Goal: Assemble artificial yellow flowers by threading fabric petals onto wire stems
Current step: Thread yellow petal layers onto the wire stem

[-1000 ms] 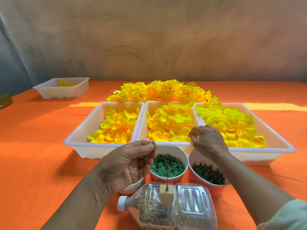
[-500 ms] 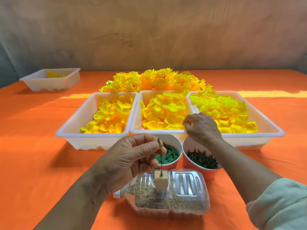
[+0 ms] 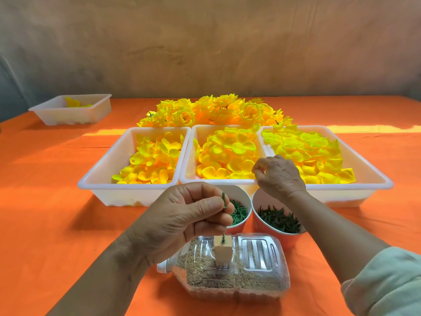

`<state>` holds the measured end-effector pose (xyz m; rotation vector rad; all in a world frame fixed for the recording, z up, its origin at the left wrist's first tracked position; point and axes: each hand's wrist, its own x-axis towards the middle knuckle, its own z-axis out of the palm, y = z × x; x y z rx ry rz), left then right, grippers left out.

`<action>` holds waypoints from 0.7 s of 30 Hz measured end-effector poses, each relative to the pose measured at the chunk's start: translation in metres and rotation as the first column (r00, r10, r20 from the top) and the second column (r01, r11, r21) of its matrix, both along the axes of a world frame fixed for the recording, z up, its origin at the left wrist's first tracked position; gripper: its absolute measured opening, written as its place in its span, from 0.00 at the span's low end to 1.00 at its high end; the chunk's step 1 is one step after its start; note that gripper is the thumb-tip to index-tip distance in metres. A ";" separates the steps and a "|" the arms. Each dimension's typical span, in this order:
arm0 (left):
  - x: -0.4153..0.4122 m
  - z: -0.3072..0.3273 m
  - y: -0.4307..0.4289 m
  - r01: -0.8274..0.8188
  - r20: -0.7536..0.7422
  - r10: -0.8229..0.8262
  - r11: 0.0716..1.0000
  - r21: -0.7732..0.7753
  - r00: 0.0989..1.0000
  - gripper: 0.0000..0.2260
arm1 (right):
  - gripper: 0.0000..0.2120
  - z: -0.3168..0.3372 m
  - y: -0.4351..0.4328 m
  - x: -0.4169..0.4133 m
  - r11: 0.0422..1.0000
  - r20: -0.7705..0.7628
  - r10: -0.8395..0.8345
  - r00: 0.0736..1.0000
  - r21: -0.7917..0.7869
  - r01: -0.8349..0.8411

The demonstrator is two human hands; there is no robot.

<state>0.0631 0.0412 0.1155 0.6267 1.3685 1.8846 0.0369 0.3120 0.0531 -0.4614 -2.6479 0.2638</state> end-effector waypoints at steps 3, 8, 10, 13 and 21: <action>0.000 0.001 0.000 0.004 -0.016 -0.004 1.000 0.014 1.000 0.03 | 0.12 -0.001 0.000 -0.001 1.000 0.009 0.001 1.000 0.006 -0.001; 0.000 -0.003 -0.001 -0.007 -0.047 0.009 0.999 0.037 0.999 0.06 | 0.12 -0.002 0.001 -0.001 1.000 0.000 0.004 1.000 0.005 -0.004; 0.000 -0.004 0.000 -0.014 -0.055 0.017 0.999 0.047 0.998 0.08 | 0.12 -0.002 0.001 -0.001 1.000 0.009 0.004 1.000 0.014 -0.005; 0.000 -0.004 -0.001 -0.016 -0.064 0.019 0.998 0.053 0.998 0.08 | 0.12 -0.002 0.001 -0.001 1.000 0.014 0.009 1.000 0.026 -0.009; 0.001 -0.001 -0.001 -0.027 -0.110 0.031 0.999 0.038 0.993 0.08 | 0.12 -0.002 0.002 -0.002 0.999 0.016 0.012 1.000 0.035 -0.012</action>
